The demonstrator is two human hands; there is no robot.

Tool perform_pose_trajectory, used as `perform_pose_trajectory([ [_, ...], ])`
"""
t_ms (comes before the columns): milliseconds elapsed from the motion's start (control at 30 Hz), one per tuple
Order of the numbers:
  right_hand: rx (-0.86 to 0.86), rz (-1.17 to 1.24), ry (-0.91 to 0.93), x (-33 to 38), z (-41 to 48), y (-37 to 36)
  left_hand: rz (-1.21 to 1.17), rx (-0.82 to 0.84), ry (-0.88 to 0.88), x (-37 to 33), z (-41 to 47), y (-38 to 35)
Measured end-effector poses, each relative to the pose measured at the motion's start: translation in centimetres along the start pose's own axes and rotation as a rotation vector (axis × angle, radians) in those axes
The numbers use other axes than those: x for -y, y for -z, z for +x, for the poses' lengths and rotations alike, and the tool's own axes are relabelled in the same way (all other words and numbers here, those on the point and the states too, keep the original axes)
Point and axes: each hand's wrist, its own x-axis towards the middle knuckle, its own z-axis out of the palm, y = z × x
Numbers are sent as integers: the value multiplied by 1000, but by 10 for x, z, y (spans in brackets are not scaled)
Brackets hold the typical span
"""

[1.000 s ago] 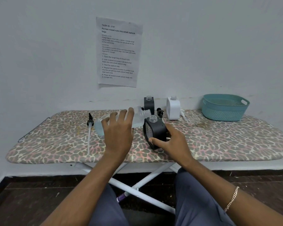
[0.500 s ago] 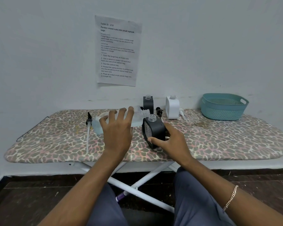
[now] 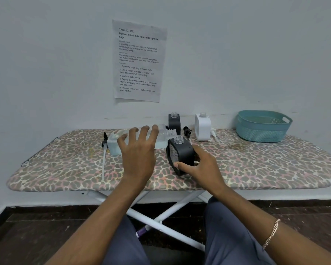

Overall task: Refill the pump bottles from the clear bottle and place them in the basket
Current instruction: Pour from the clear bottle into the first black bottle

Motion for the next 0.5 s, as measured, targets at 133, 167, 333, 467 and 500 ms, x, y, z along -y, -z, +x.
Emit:
perform_pose_trajectory([
  [133,4,6,-3,0,0,1,4,4,1,1,0,-1],
  [167,6,10,-5,0,0,1,4,4,2,0,0,-1],
  [333,10,27,-9,0,0,1,2,3,2,-1,0,-1],
  [467,3,30,-6,1,-1,0,2,6,0,-1,0,-2],
  [500,4,31,-7,1,-1,0,3,7,0,-1,0,-1],
])
